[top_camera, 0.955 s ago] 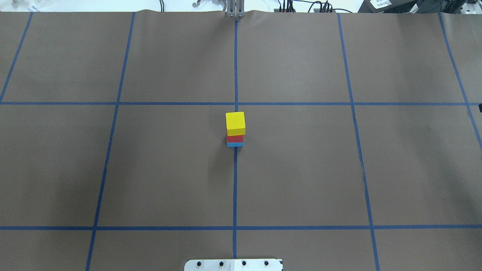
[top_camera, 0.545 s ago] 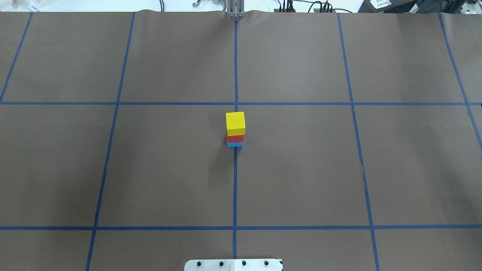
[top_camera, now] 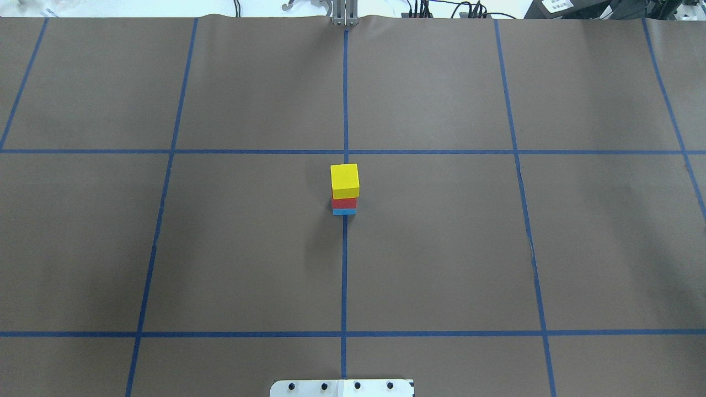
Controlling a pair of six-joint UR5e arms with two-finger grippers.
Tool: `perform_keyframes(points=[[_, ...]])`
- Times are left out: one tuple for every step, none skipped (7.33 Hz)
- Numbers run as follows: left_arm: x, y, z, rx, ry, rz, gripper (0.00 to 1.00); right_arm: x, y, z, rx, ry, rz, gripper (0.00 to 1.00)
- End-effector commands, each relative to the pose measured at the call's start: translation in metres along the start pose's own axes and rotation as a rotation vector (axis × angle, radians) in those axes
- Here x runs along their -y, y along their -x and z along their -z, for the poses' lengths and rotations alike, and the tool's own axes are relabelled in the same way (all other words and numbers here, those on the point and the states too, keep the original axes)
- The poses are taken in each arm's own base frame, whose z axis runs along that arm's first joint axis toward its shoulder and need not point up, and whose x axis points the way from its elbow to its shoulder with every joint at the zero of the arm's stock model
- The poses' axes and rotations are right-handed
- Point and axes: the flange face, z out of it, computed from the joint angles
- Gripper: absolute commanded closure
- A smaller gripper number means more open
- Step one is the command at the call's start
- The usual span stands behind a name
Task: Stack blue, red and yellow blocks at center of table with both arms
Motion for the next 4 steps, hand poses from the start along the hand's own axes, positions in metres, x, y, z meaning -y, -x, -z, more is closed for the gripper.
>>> perform_keyframes(points=[[-0.005, 0.005, -0.005, -0.002, 0.011, -0.023, 0.01, 0.002, -0.001, -0.001, 0.001, 0.001, -0.002, 0.00], [-0.011, 0.013, -0.011, -0.002, 0.023, -0.008, 0.01, 0.003, -0.005, -0.006, -0.004, 0.008, -0.009, 0.00], [-0.015, 0.021, -0.013, -0.003, 0.028, 0.015, 0.01, 0.006, -0.003, -0.005, -0.010, 0.000, -0.003, 0.00], [-0.027, 0.033, -0.023, -0.005, 0.048, 0.043, 0.01, 0.007, -0.004, -0.007, -0.011, 0.002, -0.001, 0.00]])
